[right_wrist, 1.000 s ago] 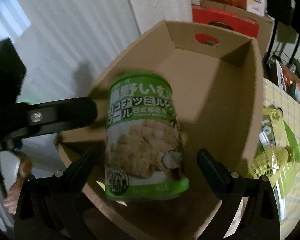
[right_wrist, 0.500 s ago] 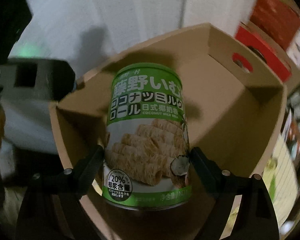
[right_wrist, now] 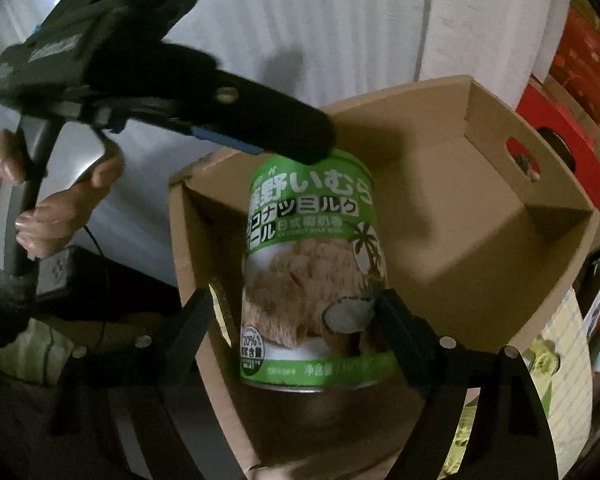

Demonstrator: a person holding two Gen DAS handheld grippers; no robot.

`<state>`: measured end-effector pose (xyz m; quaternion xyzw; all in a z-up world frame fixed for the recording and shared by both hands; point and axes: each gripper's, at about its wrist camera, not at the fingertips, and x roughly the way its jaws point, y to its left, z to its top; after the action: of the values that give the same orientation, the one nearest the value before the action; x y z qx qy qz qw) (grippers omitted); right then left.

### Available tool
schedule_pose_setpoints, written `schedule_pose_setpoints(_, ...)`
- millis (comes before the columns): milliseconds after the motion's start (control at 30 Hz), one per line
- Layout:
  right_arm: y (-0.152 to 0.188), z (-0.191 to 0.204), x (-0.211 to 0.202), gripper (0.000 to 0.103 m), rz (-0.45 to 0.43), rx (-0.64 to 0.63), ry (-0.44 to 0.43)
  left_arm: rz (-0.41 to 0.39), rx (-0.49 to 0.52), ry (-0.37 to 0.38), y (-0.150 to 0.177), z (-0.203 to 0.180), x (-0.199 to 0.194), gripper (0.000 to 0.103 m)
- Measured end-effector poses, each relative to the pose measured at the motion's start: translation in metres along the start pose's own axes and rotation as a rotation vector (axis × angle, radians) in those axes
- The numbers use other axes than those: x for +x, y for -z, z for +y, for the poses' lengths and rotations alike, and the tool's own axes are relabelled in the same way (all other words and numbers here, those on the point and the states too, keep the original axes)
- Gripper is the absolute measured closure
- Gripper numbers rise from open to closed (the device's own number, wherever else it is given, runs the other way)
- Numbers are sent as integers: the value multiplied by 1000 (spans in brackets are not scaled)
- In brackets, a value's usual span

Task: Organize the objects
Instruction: 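Lower the can into the box and open the right gripper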

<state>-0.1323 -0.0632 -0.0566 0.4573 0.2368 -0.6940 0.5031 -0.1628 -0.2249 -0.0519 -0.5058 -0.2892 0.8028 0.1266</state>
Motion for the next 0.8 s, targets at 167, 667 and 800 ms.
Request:
schedule_pose_setpoints(167,6,-2,2,15,-13,16,13,36,10,-36,-8,1,18,8)
schedule_pose_setpoints(667,27,-18,-7,14,-95,130,67,107,9,14,35,-3,1,8)
schedule_pose_setpoints(800,34,-19,-21,14,-123,174,125,61,21,-29,38,-9,-13,8)
